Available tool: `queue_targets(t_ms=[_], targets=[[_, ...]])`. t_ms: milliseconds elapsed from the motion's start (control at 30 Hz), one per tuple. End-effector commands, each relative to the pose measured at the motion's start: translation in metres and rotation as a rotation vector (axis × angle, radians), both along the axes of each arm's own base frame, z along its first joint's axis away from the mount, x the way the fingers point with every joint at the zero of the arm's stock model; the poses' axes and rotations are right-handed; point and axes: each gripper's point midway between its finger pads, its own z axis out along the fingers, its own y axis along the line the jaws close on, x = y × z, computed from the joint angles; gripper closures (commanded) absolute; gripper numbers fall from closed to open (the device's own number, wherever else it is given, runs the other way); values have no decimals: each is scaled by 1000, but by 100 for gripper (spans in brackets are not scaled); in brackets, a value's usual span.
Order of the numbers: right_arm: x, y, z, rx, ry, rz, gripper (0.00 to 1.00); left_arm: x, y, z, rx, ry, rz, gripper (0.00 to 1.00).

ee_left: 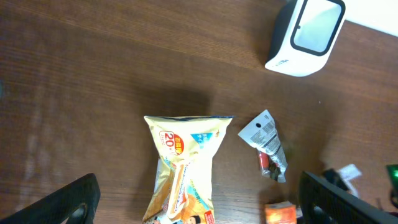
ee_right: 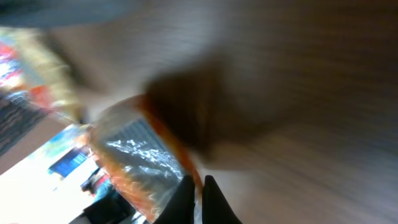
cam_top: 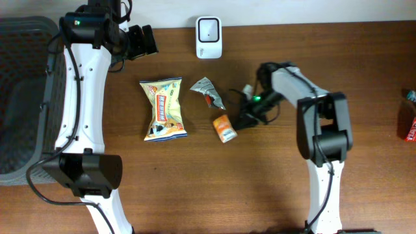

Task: Scan the item barcode

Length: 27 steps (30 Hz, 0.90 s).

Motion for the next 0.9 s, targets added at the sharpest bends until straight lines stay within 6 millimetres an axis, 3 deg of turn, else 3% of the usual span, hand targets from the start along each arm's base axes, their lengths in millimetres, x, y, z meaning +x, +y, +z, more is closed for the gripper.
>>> queue_targets(t_ms=[0,100,200,300,433,600,800,867], targets=[[11,-60,2,-211,-34,-19,85,-1,5,4,5,-8,17,1],[11,-76,11,-228,-31,-28,78,-1,5,4,6,-8,16,1],[12,-77,21,-204,-61,8,66,-1,5,4,5,-8,18,1],[10,-53,32,-64,-138,118,62,-1,5,4,6,-8,17,1],[7,-26,39,21,-207,217,72,-1,5,4,5,-8,17,1],[15,-7,52,52,-265,240,72,-1,5,4,6,-8,17,1],[14,4,55,20,-297,298,54,-1,5,4,5,-8,17,1],[9,8,49,-29,-301,350,54,-1,5,4,5,-8,17,1]])
